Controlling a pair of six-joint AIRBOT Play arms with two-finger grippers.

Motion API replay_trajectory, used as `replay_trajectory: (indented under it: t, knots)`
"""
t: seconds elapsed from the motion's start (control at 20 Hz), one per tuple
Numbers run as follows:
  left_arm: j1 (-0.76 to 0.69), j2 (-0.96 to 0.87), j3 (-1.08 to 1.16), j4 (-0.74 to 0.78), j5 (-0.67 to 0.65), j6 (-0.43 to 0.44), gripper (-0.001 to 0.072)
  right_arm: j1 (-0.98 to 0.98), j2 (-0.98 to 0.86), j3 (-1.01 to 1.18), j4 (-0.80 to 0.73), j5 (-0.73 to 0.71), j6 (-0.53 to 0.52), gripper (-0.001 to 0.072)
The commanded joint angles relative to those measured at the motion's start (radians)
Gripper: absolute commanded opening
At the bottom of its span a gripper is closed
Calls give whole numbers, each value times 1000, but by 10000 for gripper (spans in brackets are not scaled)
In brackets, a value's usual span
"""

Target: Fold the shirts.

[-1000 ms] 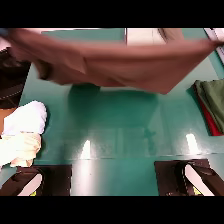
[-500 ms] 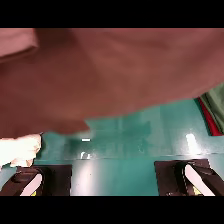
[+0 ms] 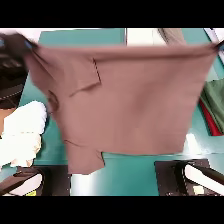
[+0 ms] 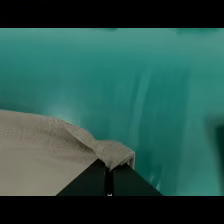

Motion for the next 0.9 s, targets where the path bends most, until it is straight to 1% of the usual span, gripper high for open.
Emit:
replay_trajectory:
  t: [0.0, 0.1, 0.2, 0.35, 0.4, 0.5, 0.6, 0.65, 0.85]
  knots:
    - [1, -228, -104, -32, 26, 83, 20, 44, -180, -156, -6, -64, 0, 14]
    - [1, -339, -104, -40, 82, 107, 21, 74, -291, -168, -5, -132, 1, 14]
    - [1, -412, -77, -37, 142, 107, 20, 95, -389, -109, -4, -167, 4, 14]
    - [1, -448, -2, -13, 152, 107, 20, 108, -476, 32, -5, -148, 8, 15]
    - [1, -448, 28, 5, 126, 107, 21, 108, -484, 67, -5, -137, 8, 15]
    - [1, -443, 71, 70, 25, 106, 21, 107, -472, 89, -10, -115, 6, 14]
    - [1, -444, 62, 88, -61, 106, 21, 106, -435, 43, -79, -105, 6, 14]
    - [1, -444, 39, 88, -82, 106, 21, 106, -414, 1, -108, -109, 6, 14]
    - [1, -444, -91, 74, -89, 106, 21, 107, -329, -224, -111, -154, -2, 15]
